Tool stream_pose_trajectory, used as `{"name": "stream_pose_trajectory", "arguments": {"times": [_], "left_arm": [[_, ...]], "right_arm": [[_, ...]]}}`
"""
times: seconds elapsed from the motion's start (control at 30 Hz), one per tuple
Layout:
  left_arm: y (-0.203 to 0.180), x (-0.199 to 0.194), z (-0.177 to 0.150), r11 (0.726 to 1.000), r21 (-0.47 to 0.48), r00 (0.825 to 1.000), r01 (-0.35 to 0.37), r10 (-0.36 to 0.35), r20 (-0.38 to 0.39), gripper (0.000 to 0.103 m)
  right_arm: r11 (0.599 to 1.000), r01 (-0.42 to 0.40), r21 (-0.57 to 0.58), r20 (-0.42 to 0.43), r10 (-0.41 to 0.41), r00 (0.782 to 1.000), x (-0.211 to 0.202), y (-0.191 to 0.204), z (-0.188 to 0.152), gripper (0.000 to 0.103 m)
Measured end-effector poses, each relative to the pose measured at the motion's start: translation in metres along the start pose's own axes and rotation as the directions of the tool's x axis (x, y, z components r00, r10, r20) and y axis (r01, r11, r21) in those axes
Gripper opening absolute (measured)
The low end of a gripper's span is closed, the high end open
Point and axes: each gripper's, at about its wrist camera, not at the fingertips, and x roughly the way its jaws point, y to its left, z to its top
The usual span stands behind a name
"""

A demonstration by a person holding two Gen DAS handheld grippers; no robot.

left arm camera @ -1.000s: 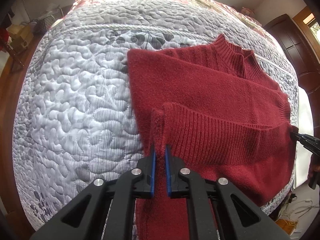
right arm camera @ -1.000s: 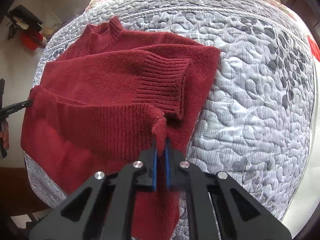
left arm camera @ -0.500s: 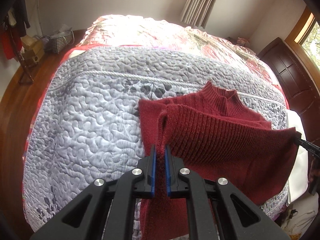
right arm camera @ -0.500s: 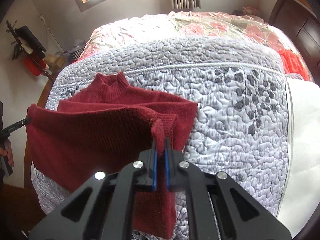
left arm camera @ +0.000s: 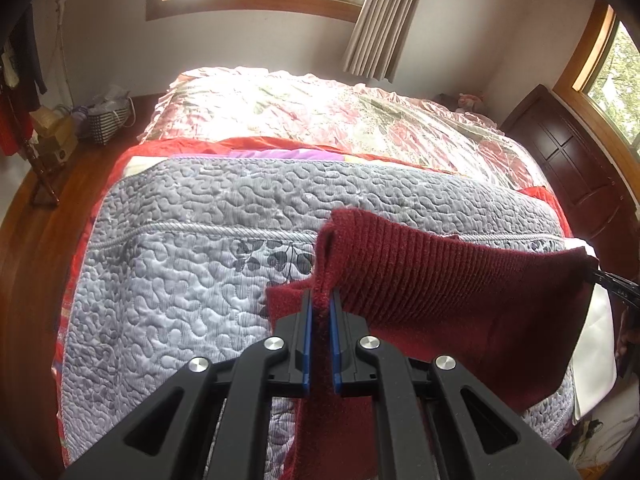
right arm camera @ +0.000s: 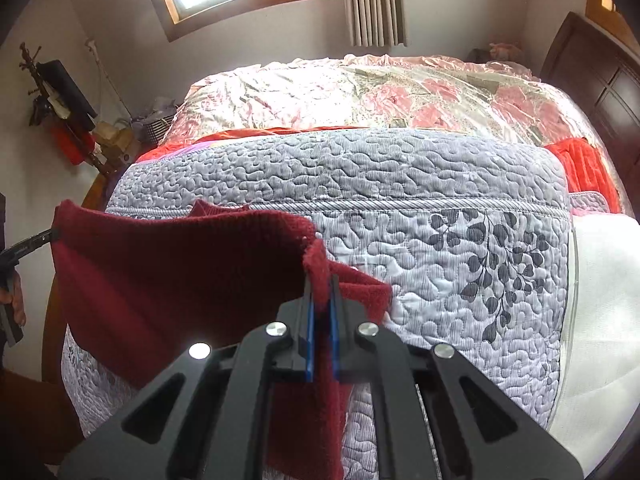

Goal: Fold small clothes
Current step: 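Lift the held edge with both tools, fold it over, and open both tools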

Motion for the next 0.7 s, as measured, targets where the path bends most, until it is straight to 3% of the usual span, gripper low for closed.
{"name": "stream_pose_trajectory", "arguments": {"times": [0.43,0.7], "left_arm": [[0.004,0.040,0.035,1.000,0.011,0.999,0.017,-0.016,-0.035,0.007],[0.014,0.078,0.055,1.000,0.003,0.995,0.027,-0.026,-0.093,0.007]], "right_arm": [[1.000,0.001,0.015,-0.011,-0.001,1.000,0.033,-0.010,0.030,0.005],[1.000,0.003,0.023,-0.060,-0.002,0.998,0.070,-0.018,0.048,0.005]]}}
